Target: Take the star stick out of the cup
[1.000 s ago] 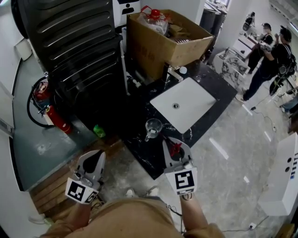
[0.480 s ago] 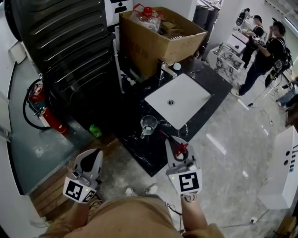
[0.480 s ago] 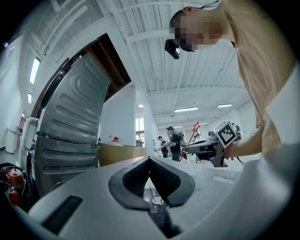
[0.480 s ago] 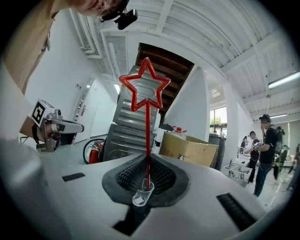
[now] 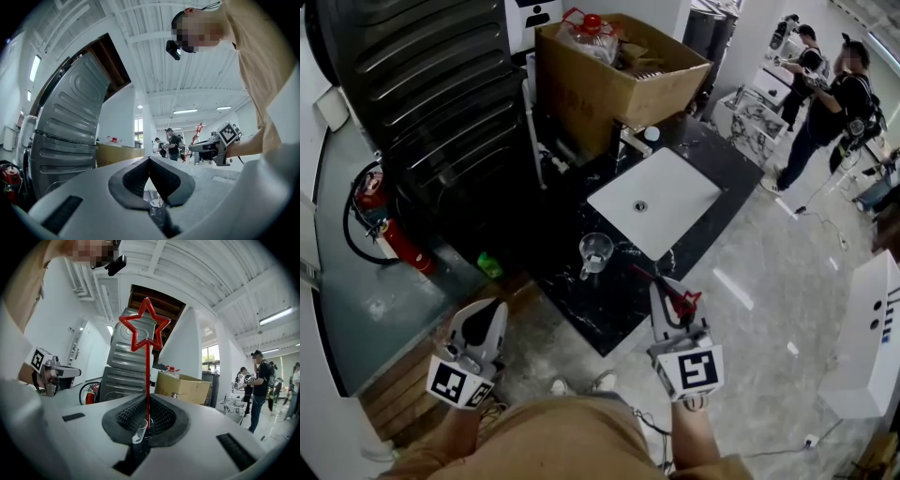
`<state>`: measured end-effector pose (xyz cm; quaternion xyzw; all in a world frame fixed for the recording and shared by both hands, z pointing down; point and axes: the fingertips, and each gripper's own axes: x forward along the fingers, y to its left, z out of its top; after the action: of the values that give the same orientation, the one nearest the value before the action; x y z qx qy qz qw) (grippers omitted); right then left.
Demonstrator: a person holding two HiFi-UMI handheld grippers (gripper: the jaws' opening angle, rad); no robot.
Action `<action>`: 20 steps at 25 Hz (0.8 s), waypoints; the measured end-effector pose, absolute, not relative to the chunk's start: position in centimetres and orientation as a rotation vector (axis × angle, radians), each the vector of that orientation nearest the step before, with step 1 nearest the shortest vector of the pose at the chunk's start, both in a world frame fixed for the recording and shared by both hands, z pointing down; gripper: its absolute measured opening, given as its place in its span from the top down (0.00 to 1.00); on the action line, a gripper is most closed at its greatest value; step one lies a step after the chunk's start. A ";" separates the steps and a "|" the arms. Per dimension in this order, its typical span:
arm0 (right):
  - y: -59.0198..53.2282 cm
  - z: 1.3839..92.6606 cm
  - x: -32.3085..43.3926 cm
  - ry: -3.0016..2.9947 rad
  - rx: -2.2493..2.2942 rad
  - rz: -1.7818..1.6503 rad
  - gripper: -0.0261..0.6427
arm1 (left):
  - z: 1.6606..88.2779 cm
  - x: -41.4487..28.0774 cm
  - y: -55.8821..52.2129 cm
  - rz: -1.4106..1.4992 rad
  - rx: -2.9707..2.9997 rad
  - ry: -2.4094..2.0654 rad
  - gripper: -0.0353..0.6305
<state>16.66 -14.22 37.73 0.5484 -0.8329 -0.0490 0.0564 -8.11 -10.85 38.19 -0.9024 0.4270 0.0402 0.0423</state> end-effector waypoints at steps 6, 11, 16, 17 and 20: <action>-13.6 38.2 18.5 -2.496 1.674 -0.104 0.94 | 38.3 -8.2 -11.2 0.135 -2.770 1.313 0.95; -13.1 38.1 19.4 -2.506 1.705 -0.068 0.94 | 38.2 -8.1 -11.4 0.139 -2.773 1.313 0.95; -13.1 38.1 19.9 -2.489 1.718 -0.050 0.94 | 38.0 -8.1 -11.8 0.146 -2.774 1.314 0.95; -13.0 38.0 19.9 -2.490 1.719 -0.047 0.94 | 38.0 -8.1 -11.8 0.147 -2.774 1.315 0.95; -12.8 38.1 20.0 -2.512 1.729 -0.032 0.94 | 38.0 -8.2 -12.0 0.149 -2.771 1.316 0.95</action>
<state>19.98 -12.75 38.06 0.5663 -0.8228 -0.0106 0.0462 -8.18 -12.03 37.96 -0.9017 0.4282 0.0485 0.0350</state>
